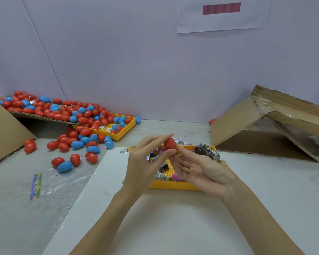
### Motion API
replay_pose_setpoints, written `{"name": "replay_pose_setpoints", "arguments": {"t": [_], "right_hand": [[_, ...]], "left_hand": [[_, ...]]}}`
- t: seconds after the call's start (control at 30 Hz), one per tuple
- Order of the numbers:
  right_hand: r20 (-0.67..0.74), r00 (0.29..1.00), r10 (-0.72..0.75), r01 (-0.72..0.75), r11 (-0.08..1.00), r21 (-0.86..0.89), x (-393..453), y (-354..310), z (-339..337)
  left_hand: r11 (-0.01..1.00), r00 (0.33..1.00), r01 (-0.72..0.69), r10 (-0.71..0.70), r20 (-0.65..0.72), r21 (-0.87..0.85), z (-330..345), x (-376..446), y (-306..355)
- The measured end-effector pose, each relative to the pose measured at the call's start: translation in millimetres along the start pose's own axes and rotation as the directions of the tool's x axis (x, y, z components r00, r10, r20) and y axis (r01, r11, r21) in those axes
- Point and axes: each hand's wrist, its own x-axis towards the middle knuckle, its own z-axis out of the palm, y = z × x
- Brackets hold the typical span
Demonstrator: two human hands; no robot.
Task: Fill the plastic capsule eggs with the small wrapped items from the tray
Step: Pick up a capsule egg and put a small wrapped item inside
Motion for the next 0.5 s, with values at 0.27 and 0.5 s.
{"name": "replay_pose_setpoints", "arguments": {"t": [0.27, 0.5], "right_hand": [[0.008, 0.998, 0.065, -0.066, 0.988, 0.137, 0, 2, 3], [-0.004, 0.997, 0.080, -0.079, 0.984, 0.159, 1, 5, 5]], "left_hand": [[0.987, 0.992, -0.124, 0.125, -0.005, 0.103, 7, -4, -1], [0.963, 0.970, -0.214, 0.229, -0.084, 0.162, 12, -6, 1]]}}
